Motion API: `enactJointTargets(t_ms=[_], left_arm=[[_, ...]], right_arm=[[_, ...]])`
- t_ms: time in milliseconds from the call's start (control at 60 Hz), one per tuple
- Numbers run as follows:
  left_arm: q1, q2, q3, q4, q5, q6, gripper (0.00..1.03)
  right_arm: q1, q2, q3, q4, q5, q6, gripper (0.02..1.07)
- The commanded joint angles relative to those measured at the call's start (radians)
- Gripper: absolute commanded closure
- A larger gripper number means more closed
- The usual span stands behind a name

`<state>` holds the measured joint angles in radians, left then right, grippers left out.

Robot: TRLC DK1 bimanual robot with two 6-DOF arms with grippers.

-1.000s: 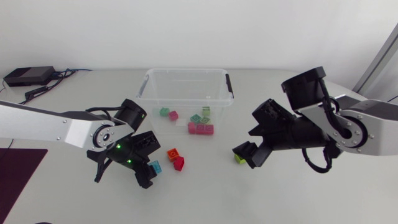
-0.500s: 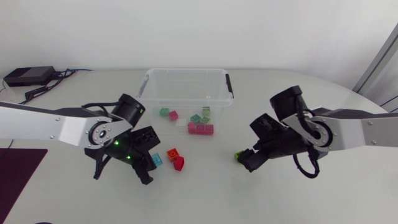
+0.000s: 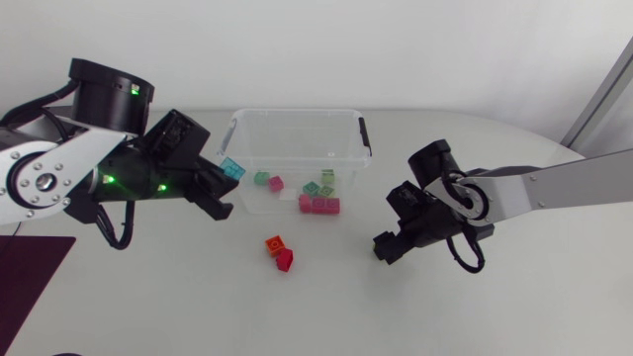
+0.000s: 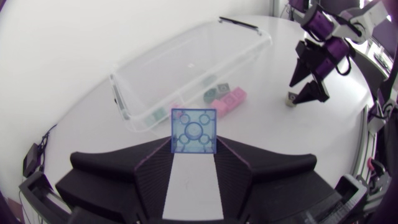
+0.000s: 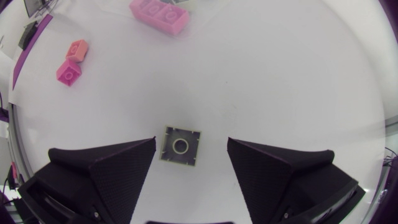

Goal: Pick up the duplo bricks and place them in the container

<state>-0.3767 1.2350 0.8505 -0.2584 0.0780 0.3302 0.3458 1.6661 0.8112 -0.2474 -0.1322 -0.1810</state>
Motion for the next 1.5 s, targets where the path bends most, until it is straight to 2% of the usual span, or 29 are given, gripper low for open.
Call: enactJointTargets(t_ms=[0,67,133,167,333,483,500,533,550,567,600,683,917,1100,1317,1367,1483], left_arm=[[0.019,0.009,0.053,0.051,-0.017,-0.089,0.77],[0.03,0.041,0.088,0.093,-0.043,-0.149,0.77],[0.03,0.066,0.108,0.116,-0.066,-0.171,0.77],[0.036,0.095,0.124,0.166,-0.093,-0.209,0.77],[0.033,0.205,0.174,0.251,-0.149,-0.27,0.76],[0.041,0.32,0.256,0.252,-0.161,-0.321,0.74],[0.041,0.331,0.262,0.252,-0.161,-0.327,0.71],[0.041,0.356,0.272,0.265,-0.161,-0.336,0.58],[0.041,0.356,0.274,0.265,-0.161,-0.336,0.57],[0.038,0.377,0.274,0.288,-0.164,-0.341,0.3],[0.033,0.394,0.275,0.309,-0.19,-0.339,0.13],[0.032,0.414,0.28,0.324,-0.216,-0.333,0.06],[0.027,0.216,0.163,0.286,-0.211,-0.276,0.06],[0.028,0.02,-0.018,0.205,-0.116,-0.129,0.06],[0.009,-0.017,-0.171,0.188,-0.061,-0.006,0.06],[-0.01,0.0,-0.209,0.188,-0.034,0.027,0.06],[-0.036,0.061,-0.226,0.197,-0.034,0.061,0.07]], right_arm=[[0.012,0.04,0.025,0.013,0.013,0.021,0.4],[0.022,0.05,0.029,0.023,0.028,0.02,0.56],[0.03,0.06,0.031,0.023,0.034,0.015,0.64],[0.038,0.063,0.031,0.02,0.036,0.011,0.73],[0.053,0.006,0.022,-0.03,0.034,-0.017,0.78],[0.061,-0.129,0.031,-0.11,0.032,-0.029,0.78],[0.062,-0.14,0.036,-0.118,0.032,-0.029,0.78],[0.068,-0.172,0.049,-0.147,0.032,-0.029,0.78],[0.068,-0.177,0.052,-0.151,0.032,-0.029,0.78],[0.076,-0.206,0.071,-0.181,0.032,-0.029,0.78],[0.082,-0.229,0.089,-0.205,0.032,-0.028,0.78],[0.101,-0.272,0.148,-0.257,0.032,-0.023,0.78],[0.119,-0.267,0.37,-0.34,0.032,-0.023,0.78],[0.139,-0.161,0.528,-0.326,0.032,-0.014,0.78],[0.162,-0.026,0.623,-0.25,0.032,-0.006,0.78],[0.165,0.02,0.651,-0.225,0.034,-0.006,0.78],[0.163,0.098,0.7,-0.187,0.037,-0.006,0.76]])
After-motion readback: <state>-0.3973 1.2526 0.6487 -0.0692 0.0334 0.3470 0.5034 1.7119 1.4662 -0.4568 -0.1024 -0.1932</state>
